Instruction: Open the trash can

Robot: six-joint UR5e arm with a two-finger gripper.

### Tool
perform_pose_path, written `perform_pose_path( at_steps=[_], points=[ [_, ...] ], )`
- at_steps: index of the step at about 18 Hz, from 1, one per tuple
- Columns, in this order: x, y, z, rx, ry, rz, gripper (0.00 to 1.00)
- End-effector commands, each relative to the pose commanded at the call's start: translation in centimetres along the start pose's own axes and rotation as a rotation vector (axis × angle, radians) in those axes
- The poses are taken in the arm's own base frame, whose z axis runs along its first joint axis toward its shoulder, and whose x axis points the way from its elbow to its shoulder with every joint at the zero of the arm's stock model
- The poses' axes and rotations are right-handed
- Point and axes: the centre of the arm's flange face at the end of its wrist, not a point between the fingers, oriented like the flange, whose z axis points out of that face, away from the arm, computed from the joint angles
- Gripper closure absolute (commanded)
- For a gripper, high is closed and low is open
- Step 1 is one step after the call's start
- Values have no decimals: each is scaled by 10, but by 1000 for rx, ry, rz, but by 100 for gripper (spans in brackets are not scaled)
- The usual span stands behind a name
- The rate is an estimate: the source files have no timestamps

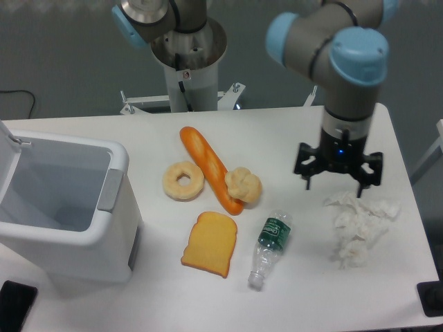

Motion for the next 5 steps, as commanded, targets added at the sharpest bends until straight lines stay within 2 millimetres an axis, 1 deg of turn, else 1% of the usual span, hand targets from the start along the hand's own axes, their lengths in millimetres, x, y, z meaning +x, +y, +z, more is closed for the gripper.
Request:
perform_pose_path(
  at_steps=[1, 2, 3, 5],
  points=[
    [-1, -1, 11, -13, 11, 40, 0],
    [-4, 1, 17, -16, 18, 69, 0],
    [-7, 5, 20, -18, 22, 85, 0],
    [-12, 13, 20, -18, 22, 96, 0]
  ],
)
